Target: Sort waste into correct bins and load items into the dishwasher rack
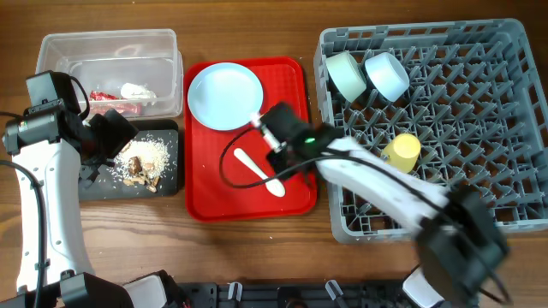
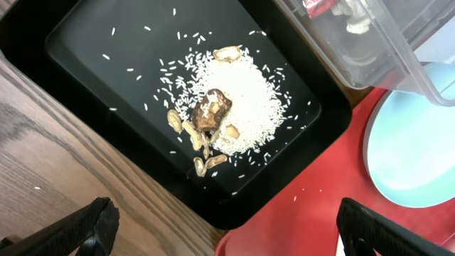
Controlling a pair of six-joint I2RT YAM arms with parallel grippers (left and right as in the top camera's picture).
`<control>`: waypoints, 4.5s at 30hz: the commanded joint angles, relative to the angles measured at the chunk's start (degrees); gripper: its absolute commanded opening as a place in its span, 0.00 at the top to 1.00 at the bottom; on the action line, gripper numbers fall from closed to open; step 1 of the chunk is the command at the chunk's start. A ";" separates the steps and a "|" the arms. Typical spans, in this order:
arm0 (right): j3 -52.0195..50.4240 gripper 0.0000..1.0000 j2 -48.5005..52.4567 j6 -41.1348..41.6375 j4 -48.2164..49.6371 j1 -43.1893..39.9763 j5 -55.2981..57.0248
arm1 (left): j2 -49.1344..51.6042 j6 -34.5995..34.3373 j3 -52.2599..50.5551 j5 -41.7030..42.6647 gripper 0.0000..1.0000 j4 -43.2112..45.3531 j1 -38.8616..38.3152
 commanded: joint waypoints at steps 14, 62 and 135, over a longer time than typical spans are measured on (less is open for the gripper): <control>-7.17 0.51 -13.14 7.61 -14.53 -18.01 -0.22 | -0.92 -0.52 0.26 0.48 0.00 0.13 0.09; 1.44 0.83 -7.56 4.39 -3.89 -0.33 0.92 | -0.92 -0.52 0.26 0.50 0.00 0.33 0.09; 21.97 0.96 14.36 22.14 -4.90 -10.05 6.23 | -0.92 -0.55 0.26 0.55 0.00 1.11 0.09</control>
